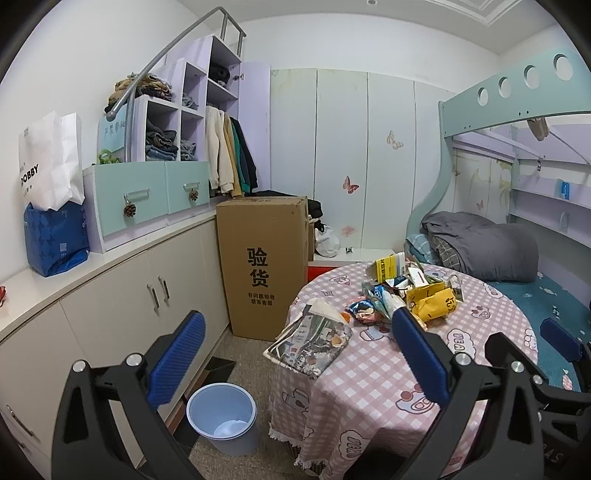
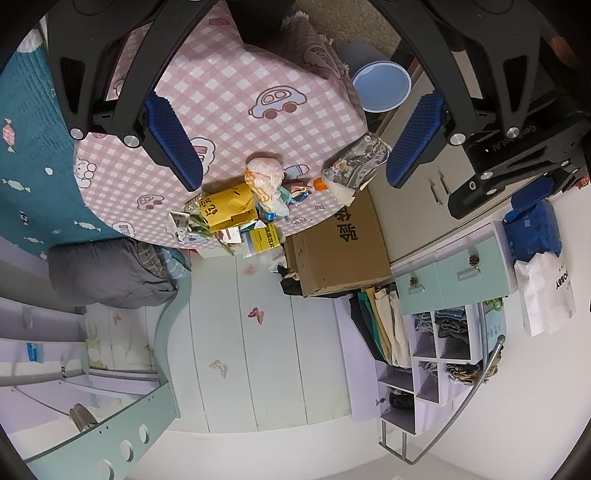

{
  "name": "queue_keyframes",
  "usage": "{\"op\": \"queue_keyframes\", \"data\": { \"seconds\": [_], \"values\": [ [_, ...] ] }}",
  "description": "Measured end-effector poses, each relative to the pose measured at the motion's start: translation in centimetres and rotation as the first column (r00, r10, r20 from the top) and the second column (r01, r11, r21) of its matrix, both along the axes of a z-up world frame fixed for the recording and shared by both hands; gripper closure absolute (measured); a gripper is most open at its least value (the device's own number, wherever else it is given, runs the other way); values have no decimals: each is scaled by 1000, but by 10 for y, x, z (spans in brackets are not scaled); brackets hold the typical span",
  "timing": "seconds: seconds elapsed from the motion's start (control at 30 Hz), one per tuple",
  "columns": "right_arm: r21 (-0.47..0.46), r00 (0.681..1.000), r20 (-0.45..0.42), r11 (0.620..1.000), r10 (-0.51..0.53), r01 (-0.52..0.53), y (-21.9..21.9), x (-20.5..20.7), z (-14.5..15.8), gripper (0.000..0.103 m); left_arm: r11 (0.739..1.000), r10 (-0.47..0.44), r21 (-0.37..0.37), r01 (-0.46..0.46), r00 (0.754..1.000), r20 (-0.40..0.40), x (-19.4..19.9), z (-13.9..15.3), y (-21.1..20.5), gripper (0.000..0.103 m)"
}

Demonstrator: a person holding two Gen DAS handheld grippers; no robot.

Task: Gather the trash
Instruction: 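Grasp the white plastic bag with the right tool while the left tool grasps the newspaper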

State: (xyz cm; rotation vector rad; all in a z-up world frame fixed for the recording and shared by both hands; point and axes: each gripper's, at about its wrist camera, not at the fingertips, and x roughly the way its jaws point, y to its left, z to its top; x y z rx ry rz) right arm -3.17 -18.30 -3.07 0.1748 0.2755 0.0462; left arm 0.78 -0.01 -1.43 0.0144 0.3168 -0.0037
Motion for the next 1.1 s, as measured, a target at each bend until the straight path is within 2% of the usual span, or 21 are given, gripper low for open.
{"op": "queue_keyframes", "data": {
  "seconds": [0.4, 0.73, 0.87, 0.97, 1.1],
  "values": [
    [63, 996, -89, 998, 9, -3, -8, 34, -15, 6, 1000, -3, -13, 2, 996, -89, 33, -17, 4, 4],
    [103, 971, -240, 995, 14, 11, -18, 93, -53, 6, 997, -18, -73, 1, 972, -235, 89, -53, 21, 4],
    [115, 957, -291, 993, 7, 27, -24, 117, -66, 6, 991, -66, -130, 28, 951, -301, 116, -72, 30, 4],
    [118, 949, -315, 992, 3, 36, -27, 131, -73, 6, 975, -118, -217, 39, 924, -364, 136, -90, 41, 4],
    [119, 942, -335, 992, 11, 30, -27, 148, -80, 6, 968, -121, -250, 17, 905, -408, 156, -111, 51, 4]
  ]
}}
